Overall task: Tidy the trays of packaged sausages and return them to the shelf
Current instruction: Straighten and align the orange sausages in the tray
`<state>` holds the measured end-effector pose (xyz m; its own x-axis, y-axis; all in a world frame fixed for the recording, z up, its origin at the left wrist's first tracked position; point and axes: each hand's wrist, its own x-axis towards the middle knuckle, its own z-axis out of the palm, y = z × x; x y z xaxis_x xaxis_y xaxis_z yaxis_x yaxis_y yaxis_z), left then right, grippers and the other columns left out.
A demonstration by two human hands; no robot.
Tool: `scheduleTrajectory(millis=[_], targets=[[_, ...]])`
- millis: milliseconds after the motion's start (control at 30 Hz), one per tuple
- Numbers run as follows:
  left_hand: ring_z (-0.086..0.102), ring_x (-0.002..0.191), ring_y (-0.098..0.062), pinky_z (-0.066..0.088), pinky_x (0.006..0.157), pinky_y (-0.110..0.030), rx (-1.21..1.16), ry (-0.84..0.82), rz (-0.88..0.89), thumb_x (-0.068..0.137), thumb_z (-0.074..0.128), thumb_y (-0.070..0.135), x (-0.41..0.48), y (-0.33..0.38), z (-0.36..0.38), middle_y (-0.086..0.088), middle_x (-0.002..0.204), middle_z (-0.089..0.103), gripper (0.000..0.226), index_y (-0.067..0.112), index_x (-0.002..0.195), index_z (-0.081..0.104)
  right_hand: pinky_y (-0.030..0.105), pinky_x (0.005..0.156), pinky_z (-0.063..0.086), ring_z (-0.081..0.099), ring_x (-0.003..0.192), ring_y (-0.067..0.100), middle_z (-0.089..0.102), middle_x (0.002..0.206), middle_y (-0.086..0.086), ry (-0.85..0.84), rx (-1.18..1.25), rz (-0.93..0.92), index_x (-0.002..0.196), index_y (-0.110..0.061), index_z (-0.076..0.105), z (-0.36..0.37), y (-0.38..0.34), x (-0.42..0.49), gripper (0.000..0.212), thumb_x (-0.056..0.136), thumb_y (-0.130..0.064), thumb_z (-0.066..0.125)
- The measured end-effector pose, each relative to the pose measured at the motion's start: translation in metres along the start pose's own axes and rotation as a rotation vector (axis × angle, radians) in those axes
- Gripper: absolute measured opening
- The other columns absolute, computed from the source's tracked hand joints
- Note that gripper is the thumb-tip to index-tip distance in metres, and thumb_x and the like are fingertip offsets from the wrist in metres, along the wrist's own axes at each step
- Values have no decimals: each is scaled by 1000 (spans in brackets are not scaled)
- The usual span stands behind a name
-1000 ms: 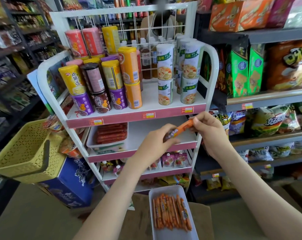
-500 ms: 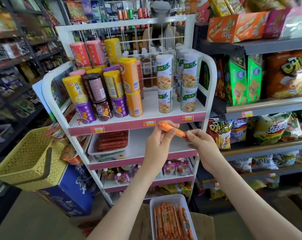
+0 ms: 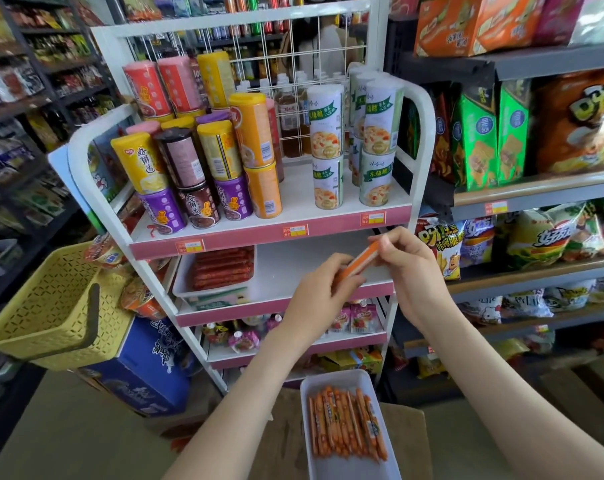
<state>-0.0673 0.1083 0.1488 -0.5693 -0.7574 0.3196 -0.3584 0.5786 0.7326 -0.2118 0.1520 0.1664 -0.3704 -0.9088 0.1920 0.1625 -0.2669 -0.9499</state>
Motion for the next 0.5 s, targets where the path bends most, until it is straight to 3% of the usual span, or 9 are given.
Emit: scheduleTrajectory(millis=[100, 267, 500], targets=[[55, 63, 4, 41, 57, -10, -130, -65, -108, 93, 58, 27, -7, -9, -3, 12, 83, 60, 19, 27, 111, 53, 24, 68, 40, 46, 65, 12, 58, 75, -1, 161, 232, 140, 72, -12, 54, -18, 13, 10, 27, 97, -9, 47], [66, 81, -10, 50, 74, -15, -530, 164, -222, 89, 62, 13, -14, -9, -3, -3, 86, 68, 20, 19, 108, 64, 22, 62, 45, 50, 64, 12, 50, 70, 3, 254, 363, 329, 86, -8, 57, -30, 41, 14, 16, 98, -13, 47], [62, 102, -8, 49, 90, -24, -512, 331, -93, 87, 63, 27, -12, -9, 8, 8, 107, 66, 15, 33, 101, 63, 25, 67, 45, 50, 68, 13, 53, 72, 3, 148, 241, 443, 84, -10, 55, -24, 60, 7, 19, 97, -23, 51]])
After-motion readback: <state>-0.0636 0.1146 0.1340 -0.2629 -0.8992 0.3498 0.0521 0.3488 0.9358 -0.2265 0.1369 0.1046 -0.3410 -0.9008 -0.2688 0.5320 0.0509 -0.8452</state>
